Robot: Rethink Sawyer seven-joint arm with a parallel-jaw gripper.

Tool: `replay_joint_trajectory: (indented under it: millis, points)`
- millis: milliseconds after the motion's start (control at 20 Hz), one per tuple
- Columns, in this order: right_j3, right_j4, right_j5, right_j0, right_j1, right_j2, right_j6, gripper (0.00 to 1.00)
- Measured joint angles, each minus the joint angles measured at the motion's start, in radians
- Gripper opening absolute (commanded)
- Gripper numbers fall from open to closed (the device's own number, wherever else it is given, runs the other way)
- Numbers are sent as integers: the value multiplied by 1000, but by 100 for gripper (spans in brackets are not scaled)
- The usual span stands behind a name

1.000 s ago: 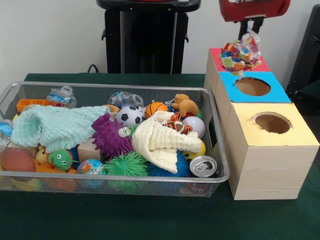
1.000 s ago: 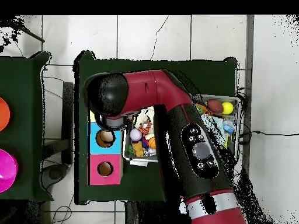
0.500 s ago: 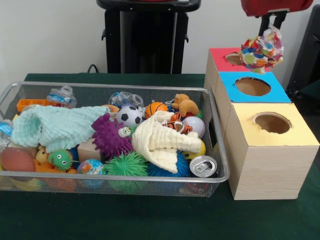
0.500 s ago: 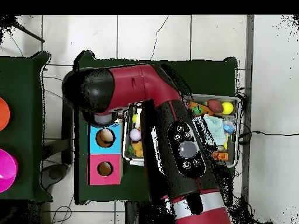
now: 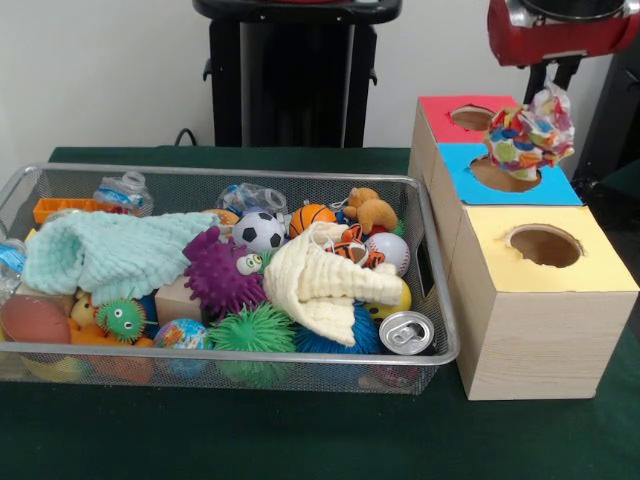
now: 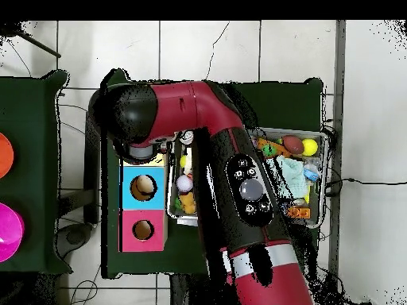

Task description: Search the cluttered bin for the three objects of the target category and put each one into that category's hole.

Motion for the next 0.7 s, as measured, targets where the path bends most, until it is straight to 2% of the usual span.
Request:
replay_joint_trajectory:
  millis: [700]
  points:
    - [-26, 0, 0, 25, 67, -49, 0, 0]
